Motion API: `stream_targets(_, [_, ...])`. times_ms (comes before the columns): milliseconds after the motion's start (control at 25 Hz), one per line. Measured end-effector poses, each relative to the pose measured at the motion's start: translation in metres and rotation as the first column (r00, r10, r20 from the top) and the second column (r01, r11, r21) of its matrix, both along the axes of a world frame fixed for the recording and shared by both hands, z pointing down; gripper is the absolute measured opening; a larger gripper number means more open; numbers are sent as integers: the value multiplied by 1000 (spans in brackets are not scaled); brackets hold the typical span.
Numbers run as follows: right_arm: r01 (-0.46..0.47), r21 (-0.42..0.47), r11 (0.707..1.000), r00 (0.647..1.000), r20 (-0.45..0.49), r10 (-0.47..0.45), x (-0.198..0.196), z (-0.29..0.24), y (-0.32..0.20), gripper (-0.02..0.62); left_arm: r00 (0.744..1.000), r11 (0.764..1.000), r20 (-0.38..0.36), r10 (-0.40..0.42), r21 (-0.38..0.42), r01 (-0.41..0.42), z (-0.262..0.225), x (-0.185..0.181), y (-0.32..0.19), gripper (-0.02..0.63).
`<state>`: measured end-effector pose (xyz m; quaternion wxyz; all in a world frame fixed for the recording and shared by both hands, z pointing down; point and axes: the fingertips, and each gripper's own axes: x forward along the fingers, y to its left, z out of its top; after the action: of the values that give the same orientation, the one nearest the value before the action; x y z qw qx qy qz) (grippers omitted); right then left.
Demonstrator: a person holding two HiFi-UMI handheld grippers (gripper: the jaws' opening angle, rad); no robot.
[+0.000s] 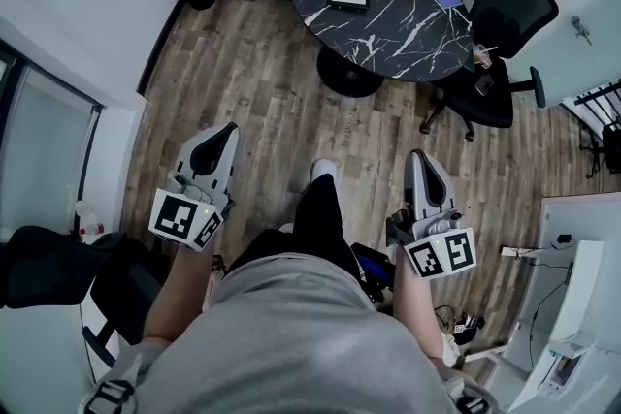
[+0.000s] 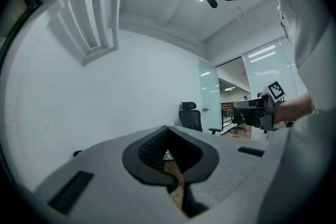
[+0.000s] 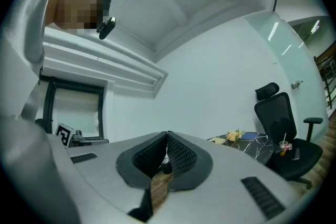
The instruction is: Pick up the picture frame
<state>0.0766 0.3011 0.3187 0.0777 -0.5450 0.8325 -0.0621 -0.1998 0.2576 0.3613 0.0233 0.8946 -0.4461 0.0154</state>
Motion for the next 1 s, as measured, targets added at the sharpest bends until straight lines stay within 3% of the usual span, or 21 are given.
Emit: stream_targets(1000, [78, -6, 997, 997, 23, -78, 56, -9, -175, 26, 996, 996, -10, -85, -7, 85, -14, 53, -145, 7])
